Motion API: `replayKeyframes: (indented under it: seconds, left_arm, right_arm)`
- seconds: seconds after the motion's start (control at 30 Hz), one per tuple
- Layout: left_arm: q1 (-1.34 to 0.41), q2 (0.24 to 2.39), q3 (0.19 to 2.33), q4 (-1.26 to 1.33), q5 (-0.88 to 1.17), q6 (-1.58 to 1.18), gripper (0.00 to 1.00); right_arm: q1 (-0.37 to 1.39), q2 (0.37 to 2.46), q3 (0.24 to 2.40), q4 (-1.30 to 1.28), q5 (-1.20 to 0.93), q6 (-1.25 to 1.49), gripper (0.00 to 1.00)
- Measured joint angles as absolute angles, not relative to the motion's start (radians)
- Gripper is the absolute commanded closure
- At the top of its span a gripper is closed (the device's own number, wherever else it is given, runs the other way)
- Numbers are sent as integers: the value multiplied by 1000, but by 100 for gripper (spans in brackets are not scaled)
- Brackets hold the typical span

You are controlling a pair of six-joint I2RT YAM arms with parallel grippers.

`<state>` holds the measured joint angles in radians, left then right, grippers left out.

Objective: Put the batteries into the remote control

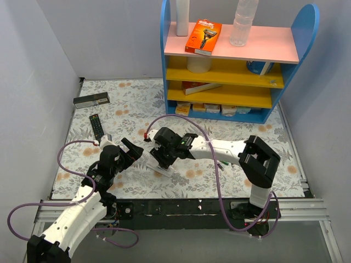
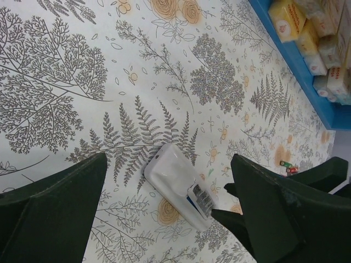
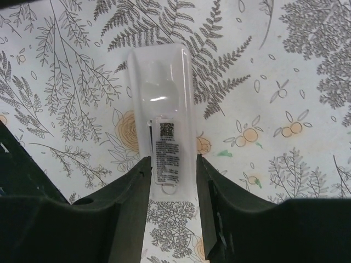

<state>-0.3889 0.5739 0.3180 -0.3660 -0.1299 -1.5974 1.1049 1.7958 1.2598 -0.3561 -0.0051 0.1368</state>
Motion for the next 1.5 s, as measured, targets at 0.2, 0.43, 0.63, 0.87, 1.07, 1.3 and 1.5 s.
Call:
replayKeyframes:
  seconds: [0.2,0.43,0.63,0.87,1.07,1.3,1.5]
  left_arm:
    - [-389,559,318,-366,-130,-1594,2]
    - [-389,559,318,-366,-130,-1594,2]
    - [-389,564,318,-365,-130,-1593,2]
    - [-389,569,318,-365,-130,-1593,2]
    - [-389,570,318,-364,-130,-1592,2]
    - [-389,571,316,-358,-126,-1587,2]
    - [-389,537,303,-327,-102,-1562,3]
  right_arm:
    - [1120,1859,1294,-345,-14,136,54]
    - [1121,1880,1298,-345,9,134,54]
    - [1121,1906,1307,-341,12,131,56]
    - [1123,1907,1310,-342,14,126,75]
    - [1126,1906,1315,-343,39,118,91]
    - [1126,1873,1315,-345,51,91,94]
    - [1114,1777,1297,-307,35,64,96]
